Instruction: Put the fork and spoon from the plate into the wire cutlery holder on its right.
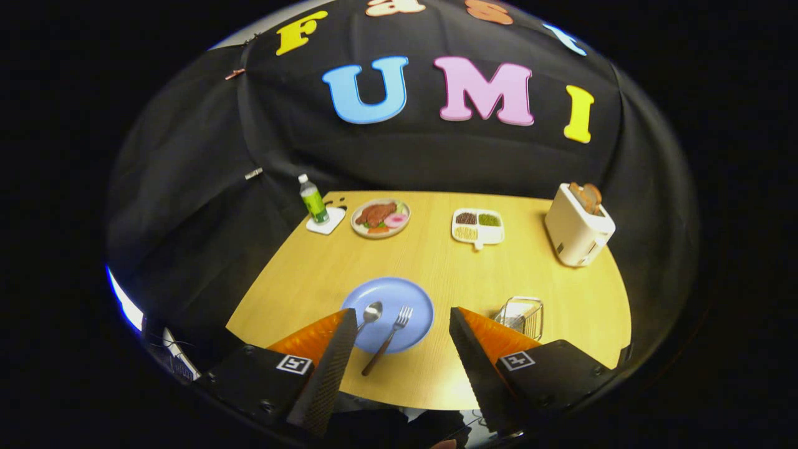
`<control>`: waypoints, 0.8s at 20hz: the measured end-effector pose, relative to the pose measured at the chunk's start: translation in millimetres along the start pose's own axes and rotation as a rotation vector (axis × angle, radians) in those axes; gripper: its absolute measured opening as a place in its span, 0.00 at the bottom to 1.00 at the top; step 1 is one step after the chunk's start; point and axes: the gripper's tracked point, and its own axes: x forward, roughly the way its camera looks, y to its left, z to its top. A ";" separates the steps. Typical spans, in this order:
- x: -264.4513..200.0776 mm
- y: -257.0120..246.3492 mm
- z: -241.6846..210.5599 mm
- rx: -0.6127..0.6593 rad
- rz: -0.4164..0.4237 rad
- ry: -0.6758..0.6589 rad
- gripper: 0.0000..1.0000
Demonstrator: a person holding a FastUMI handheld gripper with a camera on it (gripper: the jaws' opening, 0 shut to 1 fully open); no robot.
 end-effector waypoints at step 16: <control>162.7 18.5 -123.0 0.029 -0.057 0.379 0.70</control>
